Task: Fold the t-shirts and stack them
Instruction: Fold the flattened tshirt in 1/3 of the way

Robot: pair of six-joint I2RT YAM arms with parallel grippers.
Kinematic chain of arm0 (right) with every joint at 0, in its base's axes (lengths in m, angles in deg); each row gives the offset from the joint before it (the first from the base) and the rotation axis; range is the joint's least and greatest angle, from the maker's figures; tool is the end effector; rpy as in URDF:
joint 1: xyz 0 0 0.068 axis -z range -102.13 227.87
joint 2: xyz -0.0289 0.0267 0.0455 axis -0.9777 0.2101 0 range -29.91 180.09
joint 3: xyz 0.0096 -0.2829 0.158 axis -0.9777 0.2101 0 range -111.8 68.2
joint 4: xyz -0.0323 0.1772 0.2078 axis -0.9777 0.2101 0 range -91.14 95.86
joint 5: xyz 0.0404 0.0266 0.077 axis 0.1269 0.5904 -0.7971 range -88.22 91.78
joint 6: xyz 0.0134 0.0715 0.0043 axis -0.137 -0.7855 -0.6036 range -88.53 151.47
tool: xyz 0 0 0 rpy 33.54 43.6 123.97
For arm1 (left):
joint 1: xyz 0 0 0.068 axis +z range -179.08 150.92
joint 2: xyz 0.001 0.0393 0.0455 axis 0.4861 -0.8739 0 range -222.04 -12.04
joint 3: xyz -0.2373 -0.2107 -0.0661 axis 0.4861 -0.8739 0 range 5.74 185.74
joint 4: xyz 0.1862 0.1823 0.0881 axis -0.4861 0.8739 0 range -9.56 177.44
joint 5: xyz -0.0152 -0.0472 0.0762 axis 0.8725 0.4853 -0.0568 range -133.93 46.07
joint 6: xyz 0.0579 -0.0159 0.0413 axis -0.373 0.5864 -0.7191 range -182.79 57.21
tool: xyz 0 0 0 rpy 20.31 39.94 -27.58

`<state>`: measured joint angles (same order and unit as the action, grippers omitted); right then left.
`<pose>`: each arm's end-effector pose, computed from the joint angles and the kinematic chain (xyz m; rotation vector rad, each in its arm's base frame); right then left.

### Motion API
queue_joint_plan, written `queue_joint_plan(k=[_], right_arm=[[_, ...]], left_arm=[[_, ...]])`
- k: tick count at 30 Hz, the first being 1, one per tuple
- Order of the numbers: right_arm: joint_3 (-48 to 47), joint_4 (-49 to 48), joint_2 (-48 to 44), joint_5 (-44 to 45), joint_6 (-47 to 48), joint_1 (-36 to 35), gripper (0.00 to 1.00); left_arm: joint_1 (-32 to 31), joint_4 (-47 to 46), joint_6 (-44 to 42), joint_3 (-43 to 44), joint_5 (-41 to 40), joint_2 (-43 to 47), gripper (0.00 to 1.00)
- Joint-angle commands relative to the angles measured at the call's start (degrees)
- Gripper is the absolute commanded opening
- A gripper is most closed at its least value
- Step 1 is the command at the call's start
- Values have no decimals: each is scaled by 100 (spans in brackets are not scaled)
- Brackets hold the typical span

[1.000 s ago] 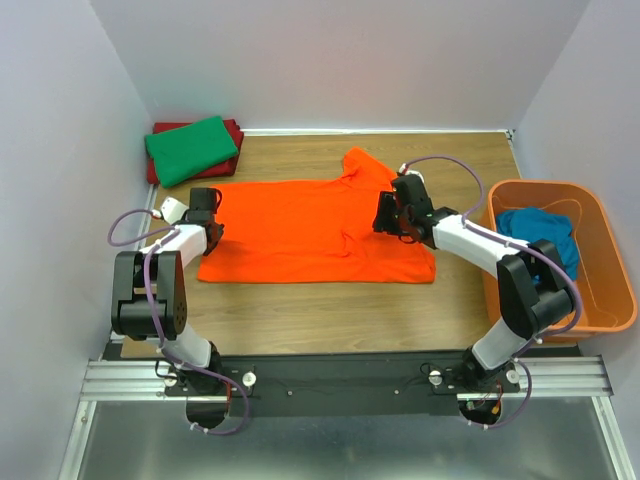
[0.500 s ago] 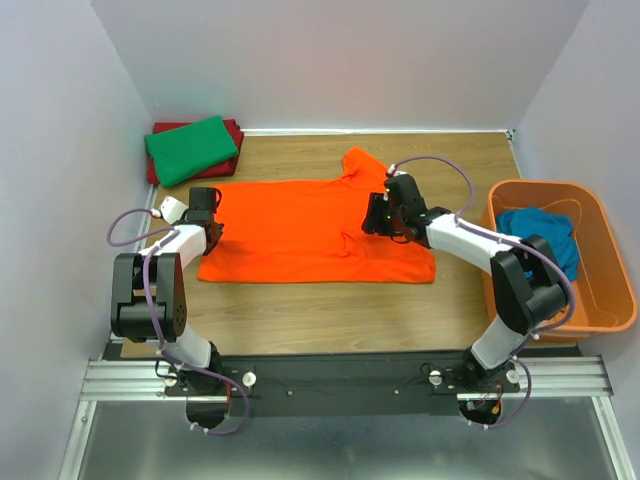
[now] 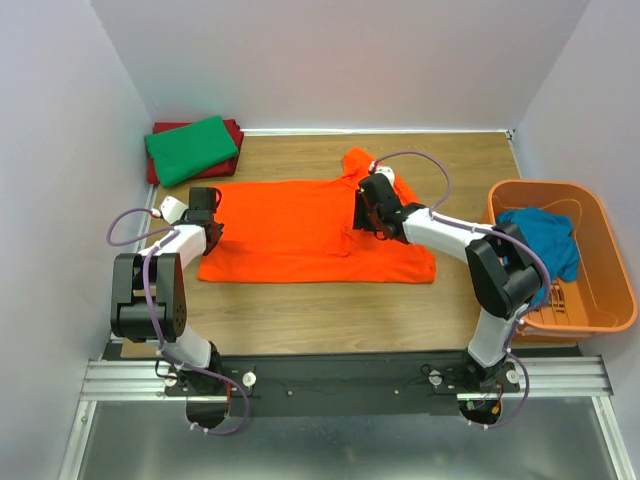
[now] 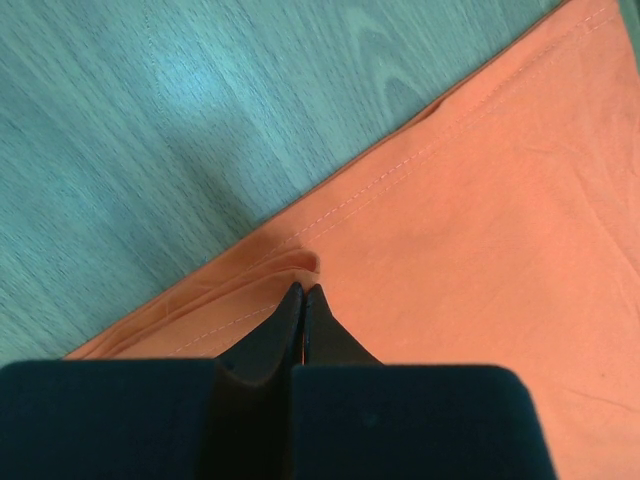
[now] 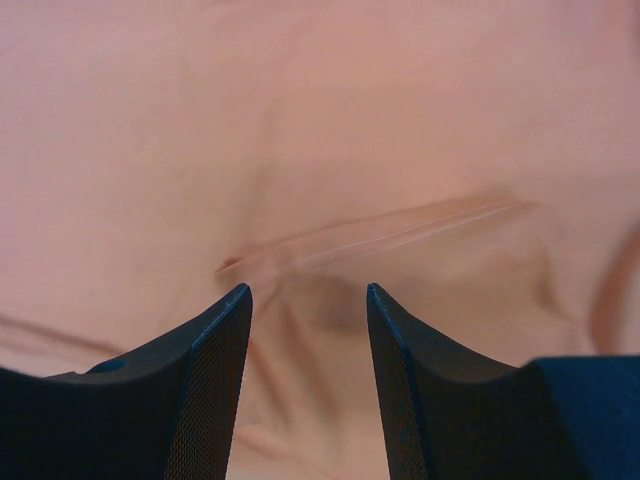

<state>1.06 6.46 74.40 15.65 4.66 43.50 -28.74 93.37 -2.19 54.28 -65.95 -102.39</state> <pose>0.3678 0.2339 0.2180 -0.0359 2.3368 0.2504 0.3304 0.0248 0.1957 -1.3591 2.0138 0.0212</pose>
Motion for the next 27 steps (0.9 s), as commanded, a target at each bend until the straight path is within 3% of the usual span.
queue_joint_plan(k=[1,10,22,27], right_arm=[[7,190,-113,960,114,297,57],[-1,190,-43,-111,290,1221,59],[-98,190,335,-692,132,1328,58],[-89,190,353,-701,97,1328,48]], left_arm=[[-16,-18,-92,51,-118,149,0],[-16,-45,-189,121,-66,131,0],[-16,-97,-241,86,-4,131,0],[-16,-115,-241,77,14,131,0]])
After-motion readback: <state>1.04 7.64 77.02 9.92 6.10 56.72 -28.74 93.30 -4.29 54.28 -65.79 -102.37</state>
